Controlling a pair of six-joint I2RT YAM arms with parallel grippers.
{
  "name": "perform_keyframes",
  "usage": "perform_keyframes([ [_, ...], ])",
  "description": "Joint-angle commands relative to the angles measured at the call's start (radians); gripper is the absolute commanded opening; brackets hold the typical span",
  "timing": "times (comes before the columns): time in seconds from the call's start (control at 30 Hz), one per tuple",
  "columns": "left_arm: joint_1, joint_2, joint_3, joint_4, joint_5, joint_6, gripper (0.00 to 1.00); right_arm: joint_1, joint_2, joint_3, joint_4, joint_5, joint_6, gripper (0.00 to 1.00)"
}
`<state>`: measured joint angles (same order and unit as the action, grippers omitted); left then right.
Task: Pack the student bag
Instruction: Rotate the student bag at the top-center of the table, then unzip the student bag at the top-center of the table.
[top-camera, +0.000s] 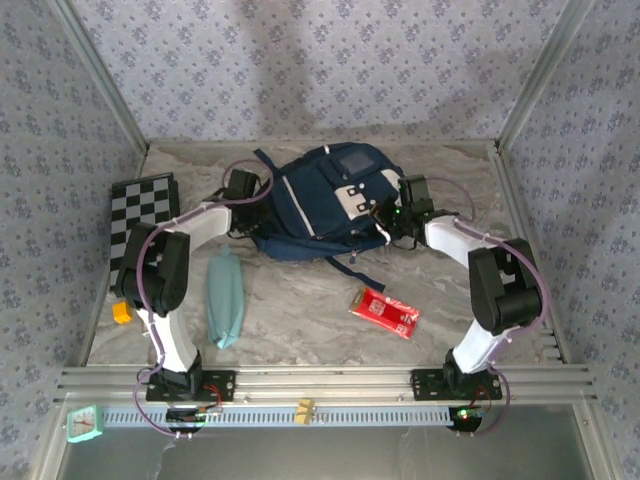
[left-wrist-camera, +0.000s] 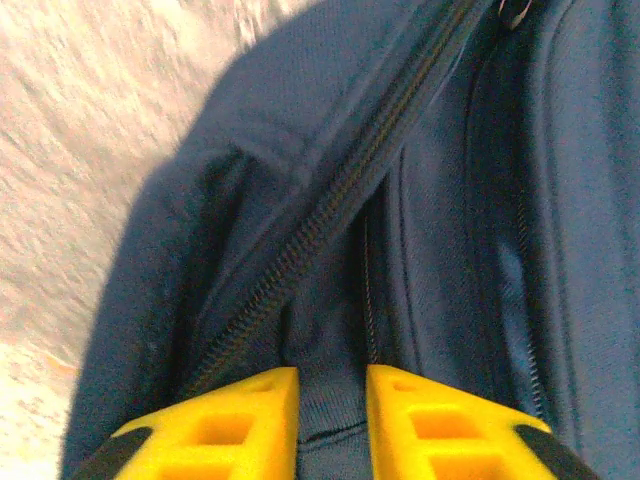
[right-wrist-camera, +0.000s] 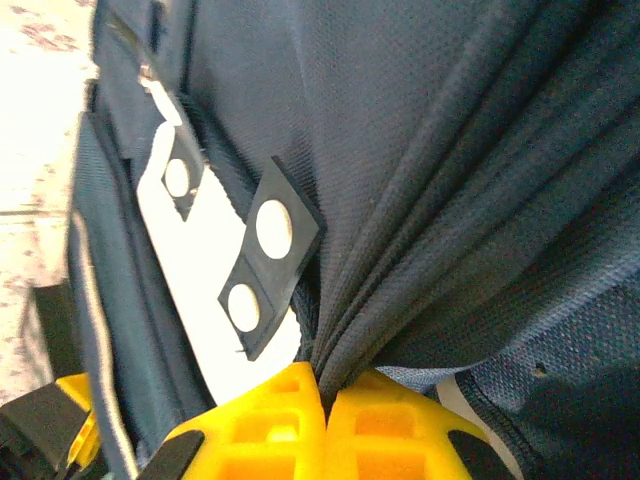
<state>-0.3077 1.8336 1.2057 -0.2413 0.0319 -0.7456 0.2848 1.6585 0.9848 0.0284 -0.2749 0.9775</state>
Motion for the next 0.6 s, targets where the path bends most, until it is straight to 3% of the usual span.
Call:
perform_keyframes([
  [0.0, 0.033, -0.071, 0.034, -0.119, -0.039, 0.055, 0.34, 0.001, -0.100, -0.052, 0.166, 0.049, 0.129, 0.00],
  [0.17, -0.019, -0.247, -0.028, -0.182, 0.018, -0.023, 0.42, 0.026, -0.186, -0.090, 0.287, 0.101, 0.219, 0.00],
  [0.33, -0.254, -0.326, -0.008, -0.188, 0.012, -0.093, 0.46, 0.049, -0.232, -0.077, 0.289, 0.135, 0.279, 0.00],
  [0.47, -0.447, -0.261, 0.078, -0.172, 0.033, -0.104, 0.48, 0.085, -0.259, -0.061, 0.211, 0.162, 0.298, 0.00],
  [0.57, -0.528, -0.194, 0.154, -0.178, 0.023, -0.097, 0.50, 0.102, -0.289, -0.086, 0.195, 0.189, 0.305, 0.00],
])
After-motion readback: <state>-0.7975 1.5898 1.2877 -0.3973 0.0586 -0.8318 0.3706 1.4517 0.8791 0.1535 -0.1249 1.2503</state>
